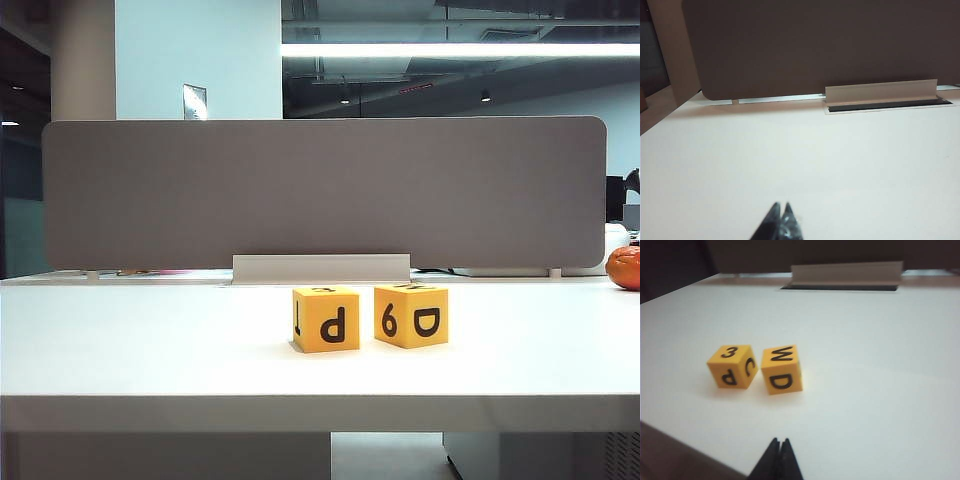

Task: Stack one letter block on top of another letter block.

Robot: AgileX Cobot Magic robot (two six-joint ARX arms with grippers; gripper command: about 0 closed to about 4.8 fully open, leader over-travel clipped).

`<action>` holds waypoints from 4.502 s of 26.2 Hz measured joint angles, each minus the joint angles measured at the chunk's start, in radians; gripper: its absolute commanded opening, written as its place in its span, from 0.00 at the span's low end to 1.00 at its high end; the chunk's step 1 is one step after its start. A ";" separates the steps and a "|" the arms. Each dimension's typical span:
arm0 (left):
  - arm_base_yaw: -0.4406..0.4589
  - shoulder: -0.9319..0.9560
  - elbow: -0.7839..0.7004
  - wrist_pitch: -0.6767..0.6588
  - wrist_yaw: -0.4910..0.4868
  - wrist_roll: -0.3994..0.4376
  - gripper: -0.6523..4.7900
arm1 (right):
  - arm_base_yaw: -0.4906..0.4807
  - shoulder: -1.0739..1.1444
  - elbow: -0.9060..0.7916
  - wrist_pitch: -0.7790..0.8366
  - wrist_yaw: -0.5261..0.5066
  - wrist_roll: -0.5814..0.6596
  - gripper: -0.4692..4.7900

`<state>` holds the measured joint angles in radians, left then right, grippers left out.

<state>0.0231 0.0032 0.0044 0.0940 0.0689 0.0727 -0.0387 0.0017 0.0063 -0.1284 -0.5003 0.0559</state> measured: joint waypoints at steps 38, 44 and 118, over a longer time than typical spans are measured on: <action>-0.042 0.782 0.491 0.140 0.482 -0.092 0.11 | 0.000 0.000 0.000 -0.013 -0.051 0.003 0.08; -0.185 1.019 0.614 0.145 0.481 -0.089 0.11 | 0.000 0.000 0.000 -0.013 -0.051 0.003 0.08; -0.625 1.973 1.397 -0.558 0.196 0.386 0.62 | 0.000 0.000 0.000 -0.013 -0.052 0.003 0.08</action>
<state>-0.6018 1.9762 1.4014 -0.4641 0.2649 0.4587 -0.0383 0.0017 0.0063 -0.1413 -0.5526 0.0589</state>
